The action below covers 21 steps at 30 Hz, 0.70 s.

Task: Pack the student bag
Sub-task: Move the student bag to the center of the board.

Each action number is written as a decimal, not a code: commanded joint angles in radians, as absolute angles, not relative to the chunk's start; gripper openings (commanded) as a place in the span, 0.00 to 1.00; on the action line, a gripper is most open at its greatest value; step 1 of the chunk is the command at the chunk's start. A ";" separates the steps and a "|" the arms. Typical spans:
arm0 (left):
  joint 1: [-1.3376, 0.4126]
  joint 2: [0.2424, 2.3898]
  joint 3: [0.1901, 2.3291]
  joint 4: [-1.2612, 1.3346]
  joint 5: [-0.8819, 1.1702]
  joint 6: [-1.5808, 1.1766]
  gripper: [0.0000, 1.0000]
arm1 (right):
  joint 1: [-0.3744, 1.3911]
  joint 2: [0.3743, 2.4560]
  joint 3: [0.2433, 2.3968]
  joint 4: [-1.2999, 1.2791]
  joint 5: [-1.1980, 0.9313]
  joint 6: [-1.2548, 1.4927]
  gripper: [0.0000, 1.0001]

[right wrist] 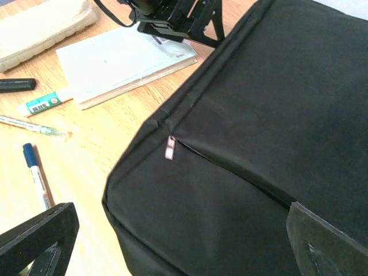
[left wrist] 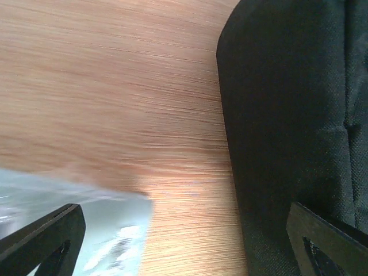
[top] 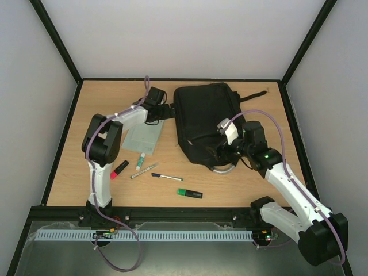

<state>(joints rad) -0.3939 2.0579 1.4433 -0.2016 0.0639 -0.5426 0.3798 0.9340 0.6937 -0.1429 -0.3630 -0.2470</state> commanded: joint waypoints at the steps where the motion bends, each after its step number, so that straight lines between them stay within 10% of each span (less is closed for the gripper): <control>1: -0.462 2.111 1.518 -0.206 0.128 -0.525 0.99 | 0.376 0.921 0.672 -0.118 -0.316 -0.228 0.99; 21: -0.483 1.621 1.304 -0.216 0.144 -0.310 0.99 | 0.376 0.945 0.662 -0.141 -0.381 -0.288 0.99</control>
